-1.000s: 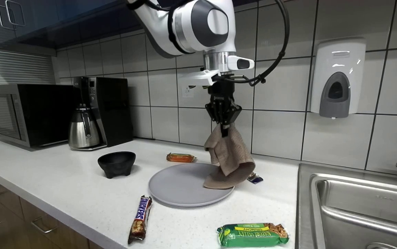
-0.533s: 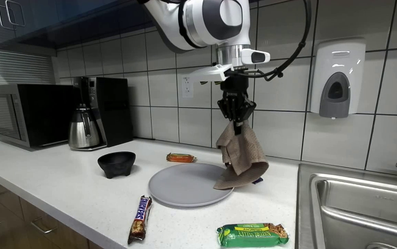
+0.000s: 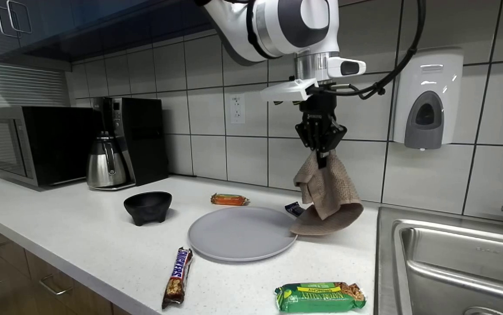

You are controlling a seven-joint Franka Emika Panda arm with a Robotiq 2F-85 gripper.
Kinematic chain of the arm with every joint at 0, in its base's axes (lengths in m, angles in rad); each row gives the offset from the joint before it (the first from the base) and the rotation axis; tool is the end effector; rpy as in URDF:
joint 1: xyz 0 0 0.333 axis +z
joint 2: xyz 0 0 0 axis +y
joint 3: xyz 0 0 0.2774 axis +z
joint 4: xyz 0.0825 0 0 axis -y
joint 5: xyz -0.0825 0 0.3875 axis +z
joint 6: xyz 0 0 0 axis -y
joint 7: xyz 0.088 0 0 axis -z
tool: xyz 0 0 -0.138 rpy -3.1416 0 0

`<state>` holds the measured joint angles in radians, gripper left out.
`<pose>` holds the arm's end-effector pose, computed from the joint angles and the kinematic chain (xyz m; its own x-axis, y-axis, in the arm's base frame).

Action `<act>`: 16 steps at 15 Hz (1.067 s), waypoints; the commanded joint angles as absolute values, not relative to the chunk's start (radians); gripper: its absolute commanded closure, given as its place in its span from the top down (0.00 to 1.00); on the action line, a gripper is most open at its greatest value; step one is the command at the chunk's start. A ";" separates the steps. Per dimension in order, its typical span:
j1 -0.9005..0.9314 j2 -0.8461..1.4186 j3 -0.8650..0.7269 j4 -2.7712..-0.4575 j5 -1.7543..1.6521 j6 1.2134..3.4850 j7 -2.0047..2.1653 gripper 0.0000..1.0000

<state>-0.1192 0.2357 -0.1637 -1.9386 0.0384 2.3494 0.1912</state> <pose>0.5979 -0.1703 0.3128 0.8671 -0.4661 0.1756 -0.4690 -0.8828 -0.0275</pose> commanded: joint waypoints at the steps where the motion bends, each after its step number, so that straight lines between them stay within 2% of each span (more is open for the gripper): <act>1: -0.140 0.311 -0.165 -1.839 0.058 2.332 0.192 0.01; 16: -0.171 0.602 -0.162 -1.449 0.075 2.273 0.211 0.01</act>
<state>-0.1548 0.5304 -0.1737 -1.5739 0.0583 2.3333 0.1933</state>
